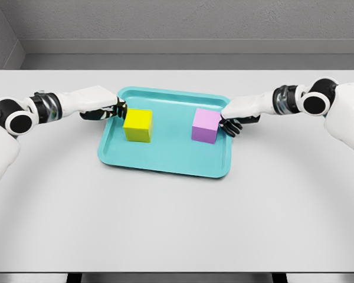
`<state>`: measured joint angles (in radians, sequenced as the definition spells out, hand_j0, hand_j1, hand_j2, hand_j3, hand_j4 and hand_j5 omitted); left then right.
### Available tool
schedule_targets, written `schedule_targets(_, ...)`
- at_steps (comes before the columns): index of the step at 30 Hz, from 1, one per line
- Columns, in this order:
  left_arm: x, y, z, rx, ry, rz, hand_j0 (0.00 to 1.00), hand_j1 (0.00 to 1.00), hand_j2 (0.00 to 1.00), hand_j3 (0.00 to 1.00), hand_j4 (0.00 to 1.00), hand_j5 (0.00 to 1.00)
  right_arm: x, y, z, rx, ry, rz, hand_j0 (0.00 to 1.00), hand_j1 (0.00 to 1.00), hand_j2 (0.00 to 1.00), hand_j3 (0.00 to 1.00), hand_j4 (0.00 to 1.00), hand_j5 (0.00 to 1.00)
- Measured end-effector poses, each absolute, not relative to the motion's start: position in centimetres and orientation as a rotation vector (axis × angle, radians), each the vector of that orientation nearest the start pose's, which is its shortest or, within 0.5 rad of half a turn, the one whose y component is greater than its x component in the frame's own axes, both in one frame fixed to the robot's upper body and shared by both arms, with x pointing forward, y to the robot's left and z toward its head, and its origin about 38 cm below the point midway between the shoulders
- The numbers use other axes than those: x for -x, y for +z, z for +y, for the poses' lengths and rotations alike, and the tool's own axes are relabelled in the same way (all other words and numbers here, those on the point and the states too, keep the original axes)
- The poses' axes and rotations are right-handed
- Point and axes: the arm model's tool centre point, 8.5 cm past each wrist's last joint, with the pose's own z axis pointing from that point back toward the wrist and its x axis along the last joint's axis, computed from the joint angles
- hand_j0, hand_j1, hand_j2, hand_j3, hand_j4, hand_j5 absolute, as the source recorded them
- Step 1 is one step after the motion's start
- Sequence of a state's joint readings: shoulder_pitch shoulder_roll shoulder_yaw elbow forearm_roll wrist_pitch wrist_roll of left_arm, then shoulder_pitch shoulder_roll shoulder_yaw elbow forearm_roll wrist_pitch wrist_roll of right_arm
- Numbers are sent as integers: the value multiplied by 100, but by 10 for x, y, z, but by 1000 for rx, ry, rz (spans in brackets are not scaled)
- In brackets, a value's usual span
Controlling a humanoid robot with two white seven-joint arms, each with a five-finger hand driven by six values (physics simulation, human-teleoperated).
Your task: Push two cubes
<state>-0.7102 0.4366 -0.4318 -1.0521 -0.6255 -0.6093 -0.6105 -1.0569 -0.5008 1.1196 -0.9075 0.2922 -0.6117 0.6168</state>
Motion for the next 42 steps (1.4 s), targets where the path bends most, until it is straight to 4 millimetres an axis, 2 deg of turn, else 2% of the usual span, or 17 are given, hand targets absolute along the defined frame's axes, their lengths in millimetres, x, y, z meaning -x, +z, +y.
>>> schedule_targets(11,-503,163,251,-346,-1907,-1367,45,45,45,45,45,45,-521,167,-217,172,2223,-1072,12,12,12,12,12,12)
schedule_targets(19,-501,165,269,-362,-1905,-1346,44,44,44,44,44,44,-522,167,-216,170,2228,-1058,13,13,13,13,13,13)
schedule_targets(26,-495,173,258,-340,-1932,-1396,44,44,44,44,44,44,-522,172,-214,187,2254,-1071,13,13,13,13,13,13)
schedule_targets(34,-486,172,269,-350,-1964,-1369,43,43,43,43,43,43,-522,174,-216,187,2272,-1065,14,14,14,14,14,14)
schedule_targets(38,-484,173,263,-344,-1988,-1375,43,43,43,43,43,43,-526,184,-213,213,2306,-1047,14,14,14,14,14,14)
schedule_targets(42,-481,174,255,-327,-2007,-1387,43,43,43,43,43,43,-523,178,-217,208,2331,-1004,13,13,13,13,13,13)
